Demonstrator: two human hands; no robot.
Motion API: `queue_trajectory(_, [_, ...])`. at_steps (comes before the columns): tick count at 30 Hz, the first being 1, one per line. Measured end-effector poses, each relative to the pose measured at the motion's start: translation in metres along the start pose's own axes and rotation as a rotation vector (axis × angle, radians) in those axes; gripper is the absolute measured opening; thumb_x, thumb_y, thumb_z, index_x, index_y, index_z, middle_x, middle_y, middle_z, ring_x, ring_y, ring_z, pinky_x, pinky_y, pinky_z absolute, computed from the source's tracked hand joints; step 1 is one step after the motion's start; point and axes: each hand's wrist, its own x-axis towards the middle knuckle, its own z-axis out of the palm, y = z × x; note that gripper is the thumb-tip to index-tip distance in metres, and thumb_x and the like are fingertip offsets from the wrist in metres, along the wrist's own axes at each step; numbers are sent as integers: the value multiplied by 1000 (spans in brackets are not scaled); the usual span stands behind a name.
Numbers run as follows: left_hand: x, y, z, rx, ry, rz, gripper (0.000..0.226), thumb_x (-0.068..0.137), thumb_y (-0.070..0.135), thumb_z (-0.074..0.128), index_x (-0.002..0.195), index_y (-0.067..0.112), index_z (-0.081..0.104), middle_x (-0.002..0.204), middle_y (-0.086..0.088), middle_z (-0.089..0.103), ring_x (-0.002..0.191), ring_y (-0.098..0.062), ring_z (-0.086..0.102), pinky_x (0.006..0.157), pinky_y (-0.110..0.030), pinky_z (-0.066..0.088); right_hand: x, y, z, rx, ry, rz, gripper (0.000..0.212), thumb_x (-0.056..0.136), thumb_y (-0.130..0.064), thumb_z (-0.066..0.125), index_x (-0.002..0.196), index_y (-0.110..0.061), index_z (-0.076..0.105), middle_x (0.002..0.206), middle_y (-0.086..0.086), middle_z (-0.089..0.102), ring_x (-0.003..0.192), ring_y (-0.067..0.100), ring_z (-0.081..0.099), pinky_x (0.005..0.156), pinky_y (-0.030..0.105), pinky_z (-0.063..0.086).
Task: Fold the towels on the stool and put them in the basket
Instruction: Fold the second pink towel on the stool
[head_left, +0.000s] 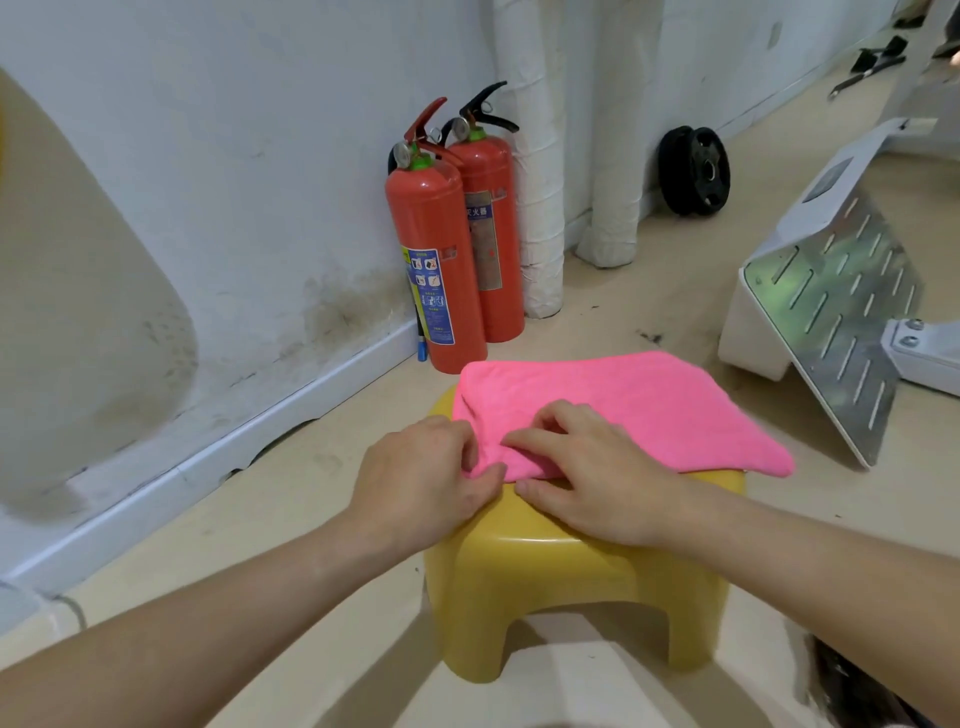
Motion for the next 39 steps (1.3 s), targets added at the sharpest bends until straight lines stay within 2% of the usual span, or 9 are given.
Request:
queue_trajectory(3, [5,5,3,-176,-34,-103,22,77,41,63,68,20,59,62,8,56,65,-13,53,60,-28,40,2,-1,4,-45,29,11,45,92,-50,45,136,-41,43,118,-1,42,111,21,41,93,46,42])
queue_trajectory(8, [-3,-13,-6,-1010,-129,-374,8,82,10,68,78,11,75,68,-4,66,63,-7,53,67,-24,43,3,-3,1,-49,24,26,51,90,-52,45,139,-38,39,116,2,45,107,23,45,91,46,44])
queue_trajectory(11, [-5,-19,-11,-1132,-216,-423,10,86,8,65,86,5,75,71,-1,67,65,-8,55,73,-25,48,4,-9,2,-126,42,39,49,91,-53,43,137,-36,42,114,5,48,102,28,49,87,45,47])
queue_trajectory(18, [1,0,-9,-993,-168,-366,28,82,11,70,104,18,54,94,-6,63,74,-16,60,69,-28,51,9,-9,-7,-66,64,-19,40,99,-43,35,133,-31,53,106,9,56,97,29,54,88,39,43])
queue_trajectory(22, [13,7,0,-513,7,-35,38,76,20,67,107,35,52,90,2,58,81,-17,57,72,-31,48,13,-6,-20,64,36,-29,33,100,-39,39,123,-30,60,79,-6,50,86,19,51,74,31,36])
queue_trajectory(25, [21,8,-1,-340,144,52,23,77,16,58,93,31,59,85,8,59,77,-14,54,70,-33,46,17,-4,-26,161,19,-7,26,99,-41,42,92,-33,66,63,-17,42,73,13,46,65,27,32])
queue_trajectory(27, [24,7,-6,-262,194,60,16,78,19,55,87,30,59,77,8,61,73,-17,56,67,-34,46,18,-4,-28,197,9,20,34,98,-41,44,66,-32,51,62,-14,47,68,13,47,62,28,33])
queue_trajectory(34, [10,2,-12,-395,194,133,26,76,32,64,95,31,46,81,11,55,72,-7,53,65,-29,46,18,-5,-28,185,15,28,40,98,-36,44,61,-21,49,58,-7,47,62,15,44,55,29,31])
queue_trajectory(39, [17,6,-4,-390,299,134,11,78,21,71,86,23,65,73,13,63,69,-4,58,68,-28,50,15,-7,-27,178,39,24,47,99,-38,42,54,-26,39,52,-9,40,54,7,38,54,27,31])
